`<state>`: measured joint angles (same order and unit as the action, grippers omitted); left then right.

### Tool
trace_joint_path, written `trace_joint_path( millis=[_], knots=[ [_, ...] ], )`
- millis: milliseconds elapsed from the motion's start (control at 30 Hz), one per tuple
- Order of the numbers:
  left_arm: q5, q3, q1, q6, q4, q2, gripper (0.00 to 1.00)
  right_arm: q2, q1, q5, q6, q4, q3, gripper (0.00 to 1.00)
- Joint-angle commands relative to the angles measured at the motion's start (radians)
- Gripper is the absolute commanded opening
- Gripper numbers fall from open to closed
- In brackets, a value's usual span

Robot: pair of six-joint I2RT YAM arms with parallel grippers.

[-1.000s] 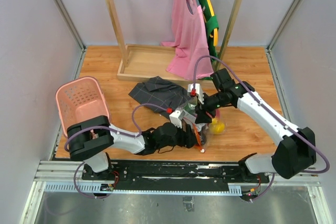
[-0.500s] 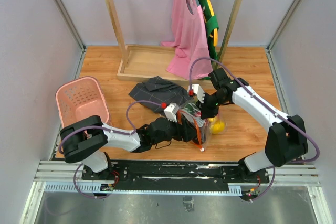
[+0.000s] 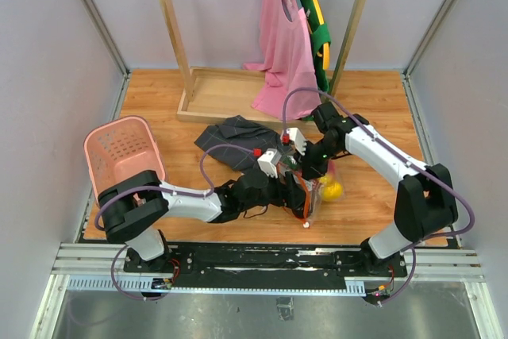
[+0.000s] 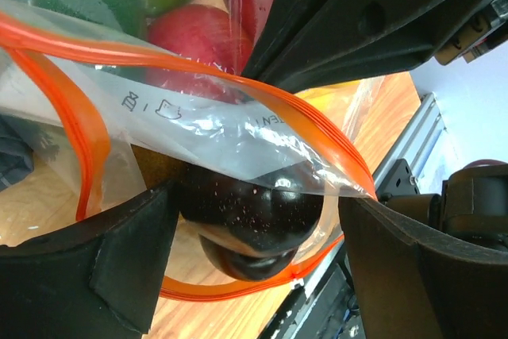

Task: Open the zip-top bag and remove the fake food
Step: Pick up the fake fruit from the zipper food storage bag.

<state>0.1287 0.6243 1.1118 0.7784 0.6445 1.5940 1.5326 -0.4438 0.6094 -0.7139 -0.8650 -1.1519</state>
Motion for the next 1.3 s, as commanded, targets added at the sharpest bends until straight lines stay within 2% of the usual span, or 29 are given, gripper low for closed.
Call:
trace_joint_path(
  millis=[0,167,267,700,833,967,1100,1267],
  knots=[
    [0.035,0.031,-0.009,-0.028,-0.088,0.027,0.86,0.038,-0.016,0.093,0.003,-0.066,-0.030,0.06],
    [0.069,0.067,-0.008,-0.054,-0.140,0.035,0.86,0.076,-0.022,0.125,0.000,-0.093,-0.046,0.01],
    [0.082,0.078,-0.009,-0.060,-0.155,0.036,0.81,0.085,-0.022,0.105,0.013,-0.095,-0.056,0.01],
    [0.060,-0.005,-0.009,-0.042,-0.167,-0.068,0.43,0.054,0.008,0.042,0.059,-0.057,-0.054,0.04],
    [0.054,-0.043,-0.008,-0.032,-0.168,-0.118,0.43,0.044,0.012,0.047,0.059,-0.054,-0.054,0.10],
    [0.053,-0.082,-0.009,-0.021,-0.166,-0.148,0.42,0.015,0.018,0.073,0.059,-0.046,-0.049,0.21],
    [0.036,-0.109,-0.009,-0.013,-0.168,-0.194,0.33,-0.030,0.023,0.118,0.050,-0.029,-0.036,0.31],
    [0.038,-0.134,-0.014,-0.013,-0.221,-0.288,0.30,-0.076,0.024,0.154,0.037,-0.015,-0.024,0.35]
  ],
)
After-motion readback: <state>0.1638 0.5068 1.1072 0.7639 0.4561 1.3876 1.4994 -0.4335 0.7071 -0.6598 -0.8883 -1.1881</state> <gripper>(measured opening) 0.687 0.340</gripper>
